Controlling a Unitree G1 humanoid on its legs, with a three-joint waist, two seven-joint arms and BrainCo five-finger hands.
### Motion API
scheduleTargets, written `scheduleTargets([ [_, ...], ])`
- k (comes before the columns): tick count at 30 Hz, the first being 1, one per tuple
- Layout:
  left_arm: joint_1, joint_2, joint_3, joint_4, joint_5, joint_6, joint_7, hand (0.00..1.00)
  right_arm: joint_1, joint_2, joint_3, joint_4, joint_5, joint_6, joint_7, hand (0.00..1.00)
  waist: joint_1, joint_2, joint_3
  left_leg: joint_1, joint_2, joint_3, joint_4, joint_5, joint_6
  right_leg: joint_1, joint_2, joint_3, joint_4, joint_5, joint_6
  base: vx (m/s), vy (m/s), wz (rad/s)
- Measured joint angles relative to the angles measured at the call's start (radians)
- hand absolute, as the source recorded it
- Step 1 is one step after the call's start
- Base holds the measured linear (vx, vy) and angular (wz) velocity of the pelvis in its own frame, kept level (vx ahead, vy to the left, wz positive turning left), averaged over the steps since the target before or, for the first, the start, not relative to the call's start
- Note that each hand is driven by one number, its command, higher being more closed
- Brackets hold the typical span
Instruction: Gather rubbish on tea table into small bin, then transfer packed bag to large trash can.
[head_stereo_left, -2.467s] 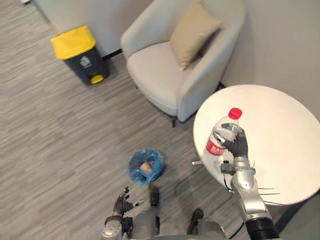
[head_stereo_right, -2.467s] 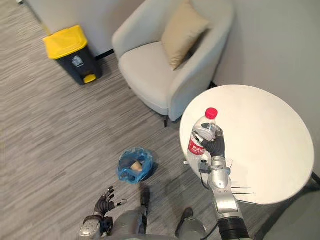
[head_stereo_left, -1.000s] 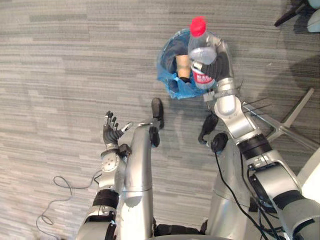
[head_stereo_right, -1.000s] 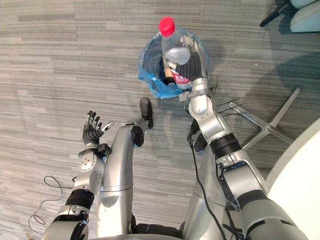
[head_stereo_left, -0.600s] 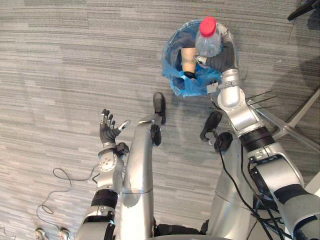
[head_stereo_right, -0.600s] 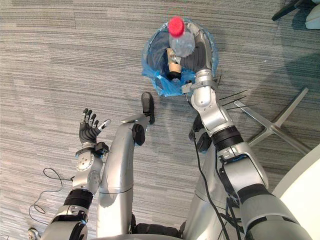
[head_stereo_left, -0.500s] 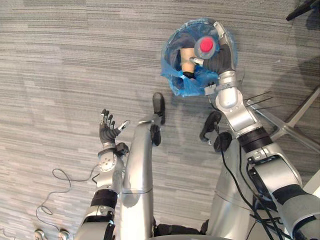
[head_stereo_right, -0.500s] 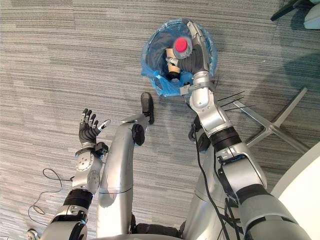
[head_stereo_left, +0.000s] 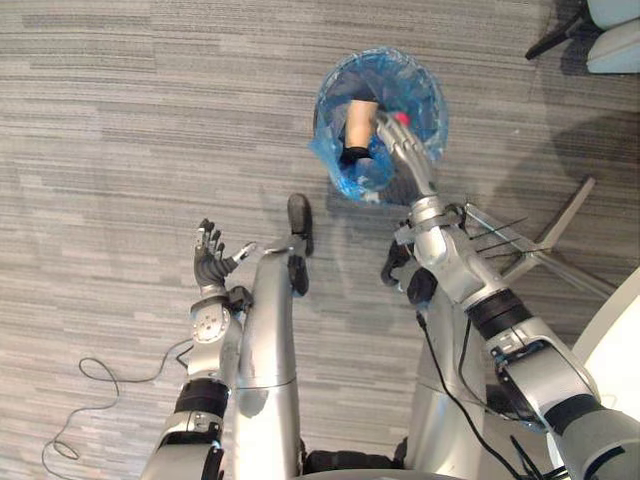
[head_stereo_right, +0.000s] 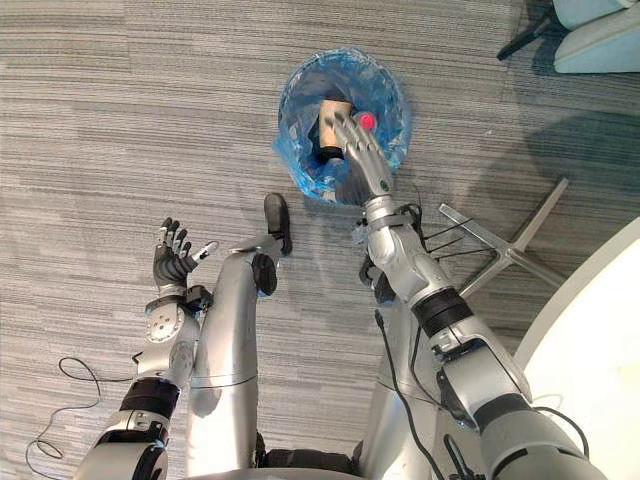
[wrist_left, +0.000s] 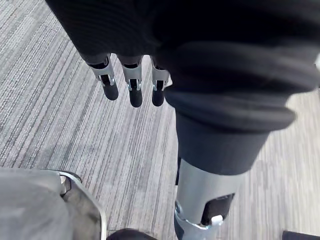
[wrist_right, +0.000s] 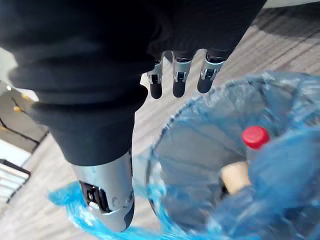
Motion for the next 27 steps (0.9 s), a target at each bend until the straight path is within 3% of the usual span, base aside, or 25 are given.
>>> scheduleTargets([
  [4,-0.013,0.000,0.000,0.016,-0.001,0.000,0.000,0.00,-0.056,0.035,0.021,0.135,0.000,0.032,0.017,0.00,0.001,0.000,0.000,-0.001,-0.004,-0.001,-0.026,0.008,-0.002,-0.006,-0.001,-0.004,-0.012,0.001,-0.001,-0.02,0.004,0.05],
  [5,-0.019,-0.001,0.000,0.020,-0.001,-0.001,-0.001,0.00,-0.069,0.039,0.026,0.171,-0.001,0.041,0.028,1.00,0.003,0.000,0.000,-0.004,-0.008,-0.004,-0.036,0.011,-0.006,-0.011,-0.003,-0.007,-0.015,0.001,-0.001,-0.02,0.003,0.08],
  [14,-0.059,0.001,0.001,0.034,-0.002,0.000,-0.002,0.00,-0.135,0.079,0.036,0.249,-0.027,0.064,0.082,1.00,0.006,0.000,-0.001,-0.038,-0.020,-0.018,-0.050,0.031,-0.015,-0.048,-0.013,-0.019,0.006,-0.008,-0.020,-0.03,0.005,0.09],
  [19,-0.065,0.003,0.004,0.035,-0.001,0.001,-0.002,0.00,-0.131,0.078,0.033,0.234,0.034,0.062,0.080,1.00,0.007,0.001,-0.001,-0.043,-0.015,-0.029,-0.032,0.028,-0.012,-0.048,-0.004,-0.021,0.014,-0.010,-0.024,-0.04,0.013,-0.04],
  [27,-0.071,-0.005,-0.001,0.037,0.001,0.036,-0.002,0.00,-0.033,0.073,-0.032,-0.031,0.148,0.057,0.062,1.00,0.004,0.000,-0.001,-0.005,-0.010,-0.040,-0.017,0.028,-0.011,-0.002,0.000,-0.027,0.023,-0.010,-0.026,-0.06,0.018,-0.01],
])
